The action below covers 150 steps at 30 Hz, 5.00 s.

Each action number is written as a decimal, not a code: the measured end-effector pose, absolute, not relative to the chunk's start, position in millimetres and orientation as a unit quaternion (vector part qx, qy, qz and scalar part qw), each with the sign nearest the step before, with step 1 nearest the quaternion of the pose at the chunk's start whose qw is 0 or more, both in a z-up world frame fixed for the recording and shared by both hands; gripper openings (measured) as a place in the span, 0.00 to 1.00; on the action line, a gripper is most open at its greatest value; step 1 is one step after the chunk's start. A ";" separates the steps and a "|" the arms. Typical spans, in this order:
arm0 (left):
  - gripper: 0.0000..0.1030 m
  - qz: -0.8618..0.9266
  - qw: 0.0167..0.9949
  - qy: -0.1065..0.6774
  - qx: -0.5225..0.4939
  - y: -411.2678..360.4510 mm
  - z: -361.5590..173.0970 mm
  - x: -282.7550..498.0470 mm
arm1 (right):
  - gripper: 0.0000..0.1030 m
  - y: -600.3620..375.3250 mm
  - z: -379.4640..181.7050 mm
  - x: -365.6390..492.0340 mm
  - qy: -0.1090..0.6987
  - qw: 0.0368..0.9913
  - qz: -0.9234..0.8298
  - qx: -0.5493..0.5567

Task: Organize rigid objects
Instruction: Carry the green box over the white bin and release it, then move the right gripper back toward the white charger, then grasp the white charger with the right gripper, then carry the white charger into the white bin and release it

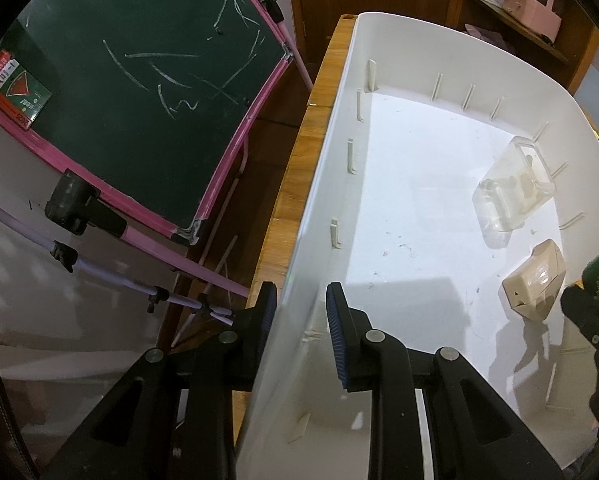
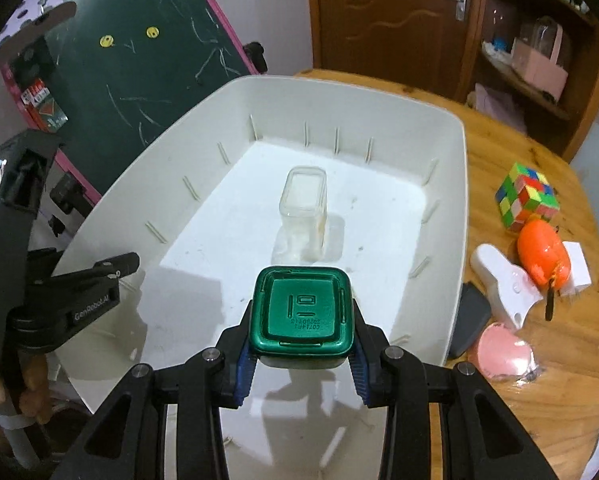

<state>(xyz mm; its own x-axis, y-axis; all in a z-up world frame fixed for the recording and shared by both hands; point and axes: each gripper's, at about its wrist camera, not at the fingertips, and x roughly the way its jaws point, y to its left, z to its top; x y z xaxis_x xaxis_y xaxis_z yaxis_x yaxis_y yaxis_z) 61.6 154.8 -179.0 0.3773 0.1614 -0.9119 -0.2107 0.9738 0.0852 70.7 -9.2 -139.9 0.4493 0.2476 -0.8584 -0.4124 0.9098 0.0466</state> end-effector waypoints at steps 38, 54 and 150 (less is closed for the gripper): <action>0.27 0.131 0.822 0.554 -0.021 152.8 -176.7 63.7 | 0.59 -35.0 -83.9 44.0 0.363 0.908 0.191 -0.082; 0.28 0.139 0.820 0.555 -0.025 153.3 -177.3 64.6 | 0.59 -133.9 -64.9 51.9 0.322 0.935 0.147 -0.010; 0.30 0.055 0.826 0.559 -0.040 160.2 -183.6 65.0 | 0.55 -76.4 -47.3 73.3 0.385 0.902 0.193 -0.028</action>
<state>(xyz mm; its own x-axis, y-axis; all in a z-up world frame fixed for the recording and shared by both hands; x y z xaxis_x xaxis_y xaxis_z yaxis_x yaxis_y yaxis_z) 65.0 160.2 -183.6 0.3682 0.0463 -0.9286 -0.1364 0.9906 -0.0047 73.3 -76.4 -47.3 0.6295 0.3274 -0.7046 -0.3703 0.9237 0.0984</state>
